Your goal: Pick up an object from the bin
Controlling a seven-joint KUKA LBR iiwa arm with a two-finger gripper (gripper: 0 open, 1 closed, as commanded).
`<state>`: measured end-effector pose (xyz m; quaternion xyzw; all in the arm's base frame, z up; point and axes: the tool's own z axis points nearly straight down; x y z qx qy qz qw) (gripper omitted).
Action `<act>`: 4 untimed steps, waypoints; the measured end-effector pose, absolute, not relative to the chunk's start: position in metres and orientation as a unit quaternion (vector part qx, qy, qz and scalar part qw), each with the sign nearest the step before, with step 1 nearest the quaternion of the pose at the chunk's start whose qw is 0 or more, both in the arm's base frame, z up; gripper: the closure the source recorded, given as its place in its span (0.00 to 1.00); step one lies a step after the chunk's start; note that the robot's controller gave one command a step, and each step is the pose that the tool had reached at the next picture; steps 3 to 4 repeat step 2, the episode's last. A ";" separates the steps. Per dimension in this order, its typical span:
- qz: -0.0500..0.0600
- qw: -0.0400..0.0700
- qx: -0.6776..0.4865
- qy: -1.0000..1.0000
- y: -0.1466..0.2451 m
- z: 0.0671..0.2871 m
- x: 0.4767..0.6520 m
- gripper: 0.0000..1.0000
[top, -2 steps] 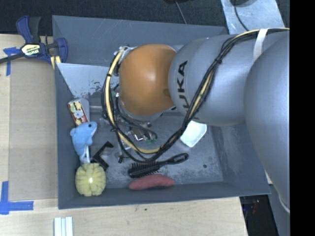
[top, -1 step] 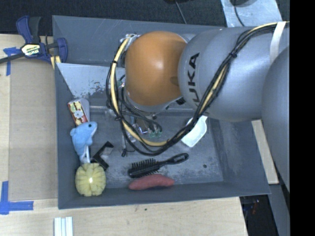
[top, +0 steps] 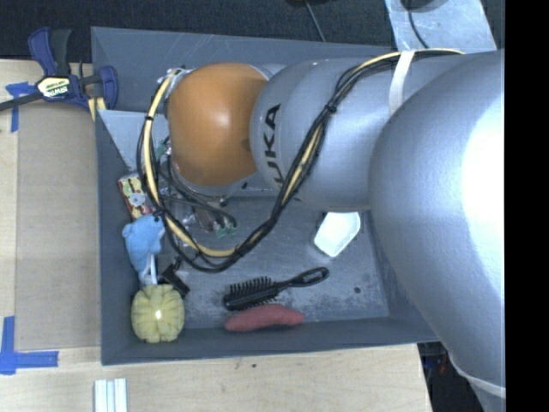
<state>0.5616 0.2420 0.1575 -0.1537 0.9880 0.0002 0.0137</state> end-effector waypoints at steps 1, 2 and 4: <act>-0.003 0.011 -0.154 0.988 0.197 0.150 0.529 0.00; -0.003 0.019 -0.335 0.942 0.226 0.105 0.545 1.00; -0.003 0.019 -0.335 0.942 0.226 0.105 0.545 1.00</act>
Offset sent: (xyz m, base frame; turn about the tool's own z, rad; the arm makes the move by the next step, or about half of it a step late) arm -0.0184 -0.0152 -0.0542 -0.3770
